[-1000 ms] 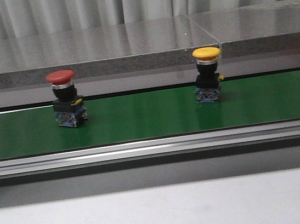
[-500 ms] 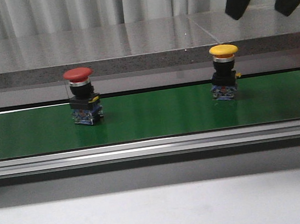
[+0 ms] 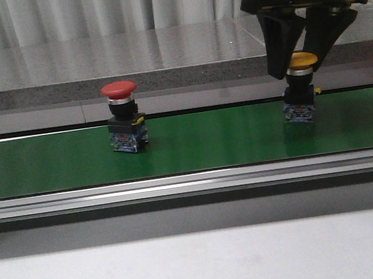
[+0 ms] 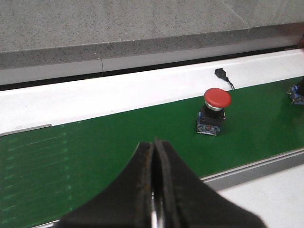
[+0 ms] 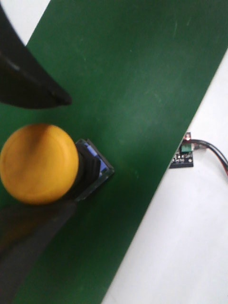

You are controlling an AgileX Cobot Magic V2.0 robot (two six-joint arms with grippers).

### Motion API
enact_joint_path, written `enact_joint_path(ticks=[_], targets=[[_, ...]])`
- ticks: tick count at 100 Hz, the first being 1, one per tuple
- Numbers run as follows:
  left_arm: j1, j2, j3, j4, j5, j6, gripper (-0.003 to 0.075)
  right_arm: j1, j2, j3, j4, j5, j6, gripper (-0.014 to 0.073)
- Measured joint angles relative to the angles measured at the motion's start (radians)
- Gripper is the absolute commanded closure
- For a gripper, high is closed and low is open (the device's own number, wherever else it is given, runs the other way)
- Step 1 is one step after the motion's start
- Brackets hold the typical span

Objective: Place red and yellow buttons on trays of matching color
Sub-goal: 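Carry the yellow button with the right gripper into the yellow tray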

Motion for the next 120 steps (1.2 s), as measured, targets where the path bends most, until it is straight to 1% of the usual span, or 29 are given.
enact_joint_path(ticks=[9,15,38,55,65,83,102,120], targets=[[0.000,0.000,0.000,0.000,0.000,0.000,0.0741,0.000,0.004,-0.002,-0.010,0.007,0.000,0.0374],[0.000,0.000,0.000,0.000,0.000,0.000,0.0741,0.000,0.004,-0.002,-0.012,0.010,0.000,0.0390],[0.000,0.000,0.000,0.000,0.000,0.000,0.0741,0.000,-0.025,-0.002,-0.015,0.012,0.020,0.0390],[0.000,0.000,0.000,0.000,0.000,0.000,0.0741,-0.013,-0.136,0.026,-0.012,0.012,0.063,0.0390],[0.000,0.000,0.000,0.000,0.000,0.000,0.0741,-0.050,-0.207,0.074,-0.012,0.010,0.080,0.0390],[0.000,0.000,0.000,0.000,0.000,0.000,0.0741,-0.171,-0.331,0.189,-0.012,0.006,0.115,0.0390],[0.000,0.000,0.000,0.000,0.000,0.000,0.0741,-0.350,-0.430,0.277,-0.012,0.004,0.134,0.0390],[0.000,0.000,0.000,0.000,0.000,0.000,0.0741,-0.527,-0.450,0.315,-0.012,0.004,0.159,0.0390]])
